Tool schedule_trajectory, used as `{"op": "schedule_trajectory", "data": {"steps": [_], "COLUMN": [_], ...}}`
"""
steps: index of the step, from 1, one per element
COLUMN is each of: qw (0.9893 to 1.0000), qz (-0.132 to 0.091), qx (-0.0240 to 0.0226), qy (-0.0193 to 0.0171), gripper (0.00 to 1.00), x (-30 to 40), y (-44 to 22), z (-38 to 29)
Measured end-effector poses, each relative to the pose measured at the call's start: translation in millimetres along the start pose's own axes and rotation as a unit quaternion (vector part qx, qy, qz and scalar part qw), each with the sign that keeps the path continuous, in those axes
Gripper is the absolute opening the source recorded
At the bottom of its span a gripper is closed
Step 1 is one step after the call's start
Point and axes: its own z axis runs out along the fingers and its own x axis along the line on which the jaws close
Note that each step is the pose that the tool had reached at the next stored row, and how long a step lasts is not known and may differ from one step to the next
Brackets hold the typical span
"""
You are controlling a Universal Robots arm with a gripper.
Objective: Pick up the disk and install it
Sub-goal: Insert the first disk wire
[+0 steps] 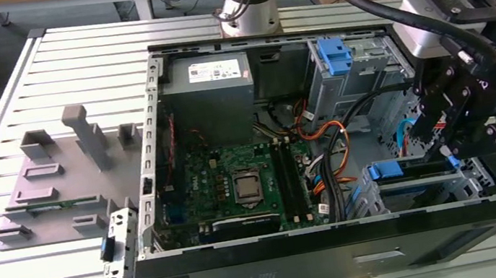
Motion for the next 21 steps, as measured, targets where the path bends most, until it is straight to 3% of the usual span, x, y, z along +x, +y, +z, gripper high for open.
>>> {"op": "schedule_trajectory", "data": {"steps": [16,21], "qw": [1.0,1.0], "qz": [0.0,0.0], "qx": [0.0,0.0], "qy": [0.0,0.0001], "gripper": [0.42,0.42], "x": [-1.4,-2.4], "y": [-0.1,-4.0], "z": [-1.0,-0.6]}}
